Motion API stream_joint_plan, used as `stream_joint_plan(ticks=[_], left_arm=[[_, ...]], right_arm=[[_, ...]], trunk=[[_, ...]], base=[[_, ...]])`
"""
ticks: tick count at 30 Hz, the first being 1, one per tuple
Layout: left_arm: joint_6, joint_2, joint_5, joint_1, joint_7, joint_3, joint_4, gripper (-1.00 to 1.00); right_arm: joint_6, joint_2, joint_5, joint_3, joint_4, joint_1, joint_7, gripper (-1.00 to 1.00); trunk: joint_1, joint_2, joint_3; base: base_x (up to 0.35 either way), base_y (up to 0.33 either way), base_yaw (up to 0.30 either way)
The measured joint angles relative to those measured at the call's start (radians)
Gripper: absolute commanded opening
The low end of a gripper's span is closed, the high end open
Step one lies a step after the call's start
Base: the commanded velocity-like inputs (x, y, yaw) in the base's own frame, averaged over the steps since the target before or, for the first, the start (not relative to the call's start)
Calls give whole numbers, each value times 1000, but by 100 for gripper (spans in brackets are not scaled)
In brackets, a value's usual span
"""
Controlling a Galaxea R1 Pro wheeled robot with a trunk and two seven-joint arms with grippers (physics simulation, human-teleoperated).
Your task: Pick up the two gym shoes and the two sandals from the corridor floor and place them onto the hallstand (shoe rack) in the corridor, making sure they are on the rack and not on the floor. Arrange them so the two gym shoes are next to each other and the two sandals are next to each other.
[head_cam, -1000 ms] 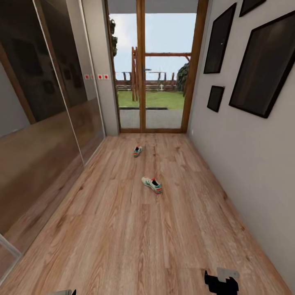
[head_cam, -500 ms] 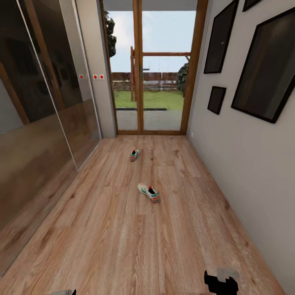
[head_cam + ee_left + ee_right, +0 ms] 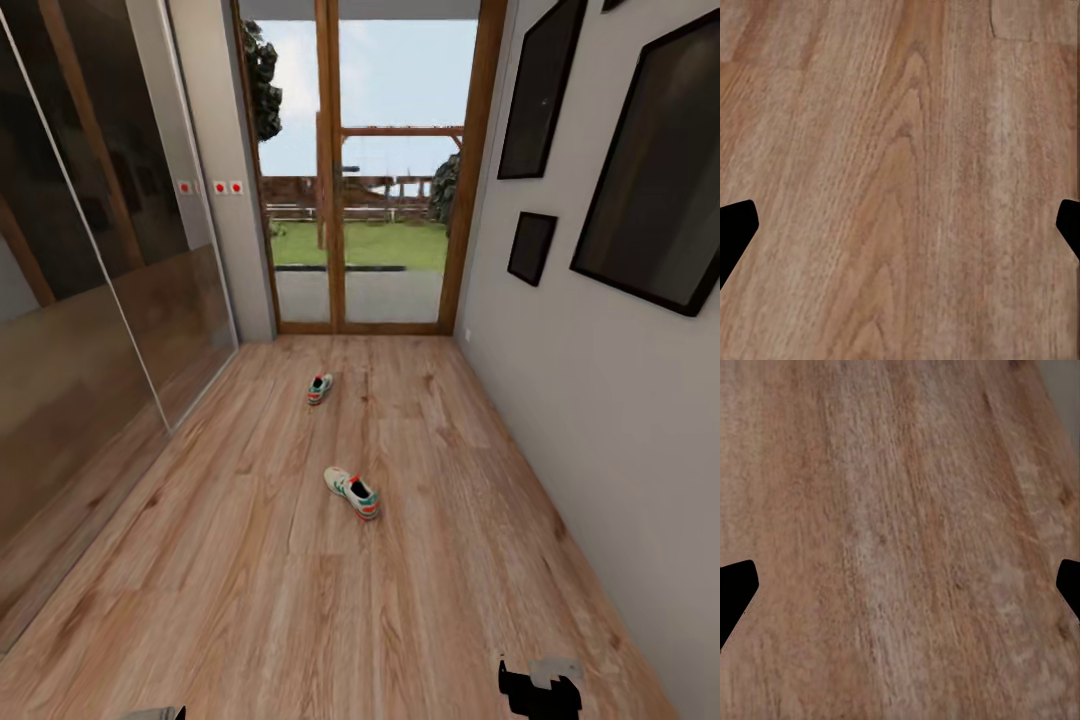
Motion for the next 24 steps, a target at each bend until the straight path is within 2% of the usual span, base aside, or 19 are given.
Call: stream_joint_plan(ticks=[24], left_arm=[[0, 0, 0, 0, 0, 0, 0, 100]], right_arm=[[0, 0, 0, 0, 0, 0, 1, 100]], trunk=[[0, 0, 0]], base=[[316, -112, 14]])
